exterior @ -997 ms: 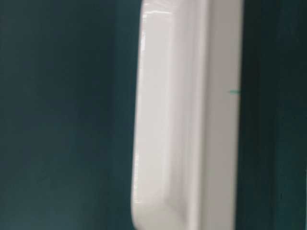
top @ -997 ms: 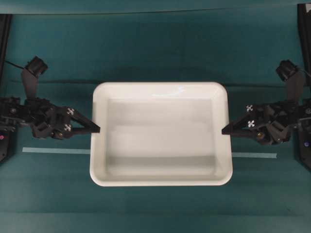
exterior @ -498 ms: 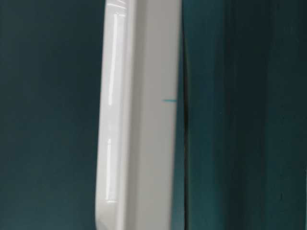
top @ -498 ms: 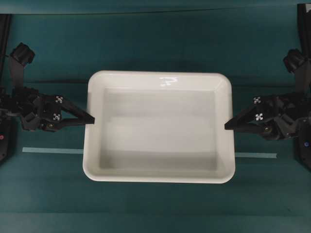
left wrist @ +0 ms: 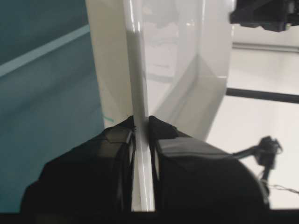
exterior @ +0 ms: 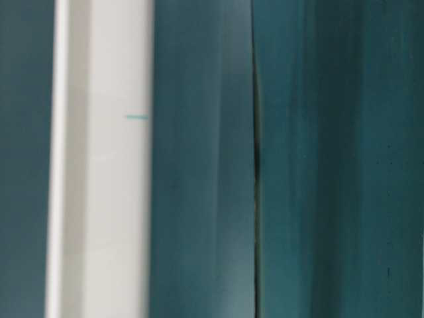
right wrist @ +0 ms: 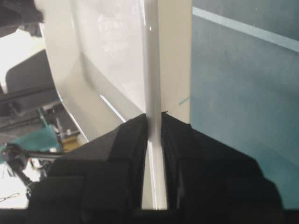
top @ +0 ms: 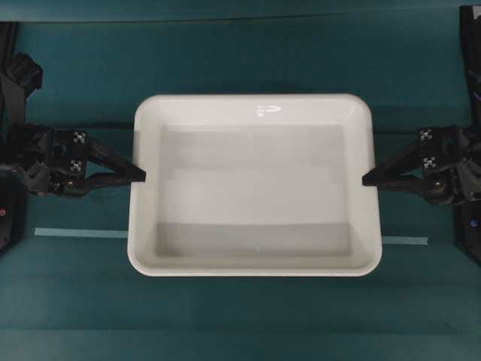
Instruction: Lift the white case with both hands.
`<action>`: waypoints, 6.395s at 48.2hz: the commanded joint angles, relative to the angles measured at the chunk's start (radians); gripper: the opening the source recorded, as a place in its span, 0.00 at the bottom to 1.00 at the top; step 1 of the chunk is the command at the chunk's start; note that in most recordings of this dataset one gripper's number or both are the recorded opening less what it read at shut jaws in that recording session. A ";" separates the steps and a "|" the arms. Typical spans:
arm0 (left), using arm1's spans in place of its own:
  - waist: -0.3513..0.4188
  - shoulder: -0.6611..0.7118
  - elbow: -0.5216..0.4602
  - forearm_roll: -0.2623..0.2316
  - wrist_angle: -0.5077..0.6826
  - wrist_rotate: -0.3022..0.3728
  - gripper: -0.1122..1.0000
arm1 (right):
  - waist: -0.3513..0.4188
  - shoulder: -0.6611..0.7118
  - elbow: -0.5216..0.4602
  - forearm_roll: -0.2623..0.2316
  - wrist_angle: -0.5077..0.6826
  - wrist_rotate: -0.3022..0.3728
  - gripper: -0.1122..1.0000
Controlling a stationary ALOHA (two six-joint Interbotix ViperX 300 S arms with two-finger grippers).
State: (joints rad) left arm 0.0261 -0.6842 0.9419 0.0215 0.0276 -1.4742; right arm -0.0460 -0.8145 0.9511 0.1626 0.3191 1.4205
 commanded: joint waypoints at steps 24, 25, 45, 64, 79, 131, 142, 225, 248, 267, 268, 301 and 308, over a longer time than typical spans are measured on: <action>0.003 -0.014 -0.124 0.005 0.051 0.000 0.16 | -0.006 0.008 -0.117 -0.031 0.015 -0.005 0.20; 0.003 -0.015 -0.127 0.005 0.054 0.000 0.16 | -0.006 0.008 -0.117 -0.031 0.017 -0.005 0.20; 0.003 -0.018 -0.244 0.005 0.140 0.006 0.16 | -0.006 -0.006 -0.196 -0.032 0.044 -0.005 0.20; 0.003 -0.023 -0.331 0.005 0.212 0.006 0.16 | -0.006 -0.011 -0.287 -0.046 0.078 -0.005 0.20; 0.003 -0.018 -0.407 0.005 0.259 0.002 0.16 | -0.015 -0.011 -0.367 -0.046 0.110 0.006 0.20; 0.000 -0.006 -0.468 0.006 0.351 0.006 0.16 | -0.015 -0.003 -0.402 -0.046 0.179 -0.002 0.20; -0.005 0.018 -0.380 0.006 0.342 0.005 0.16 | 0.011 0.015 -0.293 -0.046 0.153 -0.005 0.20; 0.020 0.433 0.084 0.006 0.040 -0.005 0.15 | -0.003 0.489 0.140 -0.058 -0.235 -0.057 0.20; 0.023 0.500 0.106 0.006 0.023 -0.003 0.15 | 0.009 0.617 0.137 -0.057 -0.276 -0.055 0.20; 0.026 0.554 0.120 0.006 0.020 0.003 0.15 | -0.003 0.627 0.138 -0.057 -0.268 -0.054 0.20; 0.028 0.555 0.118 0.006 0.020 0.003 0.15 | -0.003 0.630 0.138 -0.057 -0.268 -0.052 0.20; 0.043 0.568 0.101 0.006 0.020 0.031 0.75 | -0.002 0.643 0.115 -0.043 -0.241 -0.038 0.78; 0.041 0.563 0.104 0.008 0.020 0.032 0.90 | -0.002 0.626 0.114 -0.043 -0.241 -0.040 0.89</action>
State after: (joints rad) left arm 0.0675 -0.1411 1.0492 0.0230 0.0522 -1.4450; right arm -0.0491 -0.1963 1.0753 0.1181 0.0813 1.3821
